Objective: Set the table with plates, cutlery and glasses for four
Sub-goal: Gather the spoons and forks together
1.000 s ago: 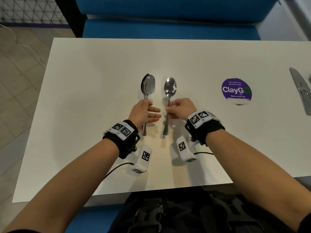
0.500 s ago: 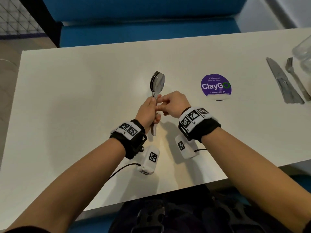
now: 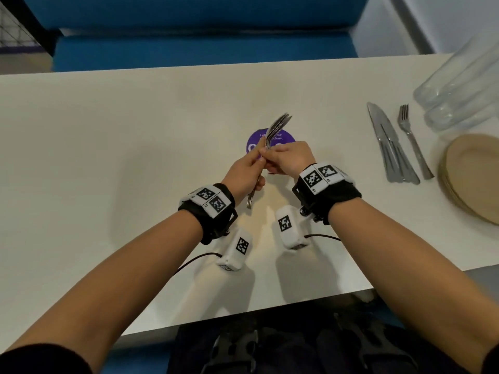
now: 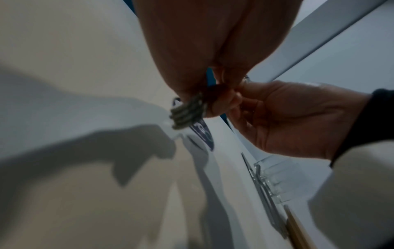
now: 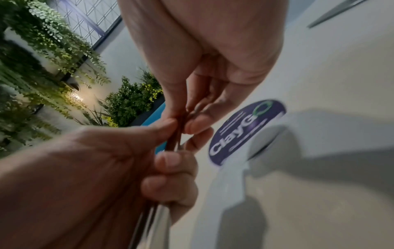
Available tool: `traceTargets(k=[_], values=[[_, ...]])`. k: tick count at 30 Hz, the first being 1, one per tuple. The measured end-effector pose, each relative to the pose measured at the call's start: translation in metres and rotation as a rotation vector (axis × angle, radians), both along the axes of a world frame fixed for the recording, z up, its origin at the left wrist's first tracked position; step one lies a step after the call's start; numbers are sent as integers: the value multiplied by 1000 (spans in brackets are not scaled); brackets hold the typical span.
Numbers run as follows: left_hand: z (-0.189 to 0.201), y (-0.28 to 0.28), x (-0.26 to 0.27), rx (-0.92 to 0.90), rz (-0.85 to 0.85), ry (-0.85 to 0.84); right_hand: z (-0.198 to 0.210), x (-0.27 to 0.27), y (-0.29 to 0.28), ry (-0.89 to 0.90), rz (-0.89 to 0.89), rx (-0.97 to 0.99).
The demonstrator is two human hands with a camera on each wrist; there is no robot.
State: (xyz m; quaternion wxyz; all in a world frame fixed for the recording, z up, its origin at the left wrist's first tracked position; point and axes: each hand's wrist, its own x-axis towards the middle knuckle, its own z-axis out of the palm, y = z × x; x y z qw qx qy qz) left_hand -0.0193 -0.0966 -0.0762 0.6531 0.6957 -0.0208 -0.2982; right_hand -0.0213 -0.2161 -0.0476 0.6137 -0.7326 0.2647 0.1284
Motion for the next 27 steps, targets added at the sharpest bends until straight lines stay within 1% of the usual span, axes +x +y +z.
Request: traceTargets(k=[4, 7, 10, 12, 14, 15, 17, 19, 20, 23, 24, 27], values=[[3, -55, -8, 27, 17, -15, 6, -6, -58, -52, -66, 45], [2, -85, -11, 57, 30, 1, 2, -7, -93, -53, -100, -31], [0, -114, -12, 39, -49, 27, -2, -10, -122, -43, -133, -61], [-4, -135, -13, 40, -101, 41, -5, -14, -140, -35, -106, -128], [-8, -154, -15, -17, -114, 113, -9, -17, -157, -16, -60, -203], [-10, -164, -16, -66, -107, 173, -12, -18, -165, -7, -53, -208], [-13, -179, -21, -145, -81, 284, -17, -20, -179, 15, -47, -147], [-15, -196, -20, -138, -60, 328, -19, -15, -195, 40, -61, -117], [-17, -198, -19, -94, -67, 310, -21, -13, -197, 56, -56, -135], [-27, -217, -6, 149, -136, 169, -30, 1, -221, 102, 19, -312], [-27, -223, -2, 188, -111, 147, -32, 6, -229, 112, 46, -381], [-28, -239, 9, 169, 81, 194, -38, 16, -248, 141, 194, -609]])
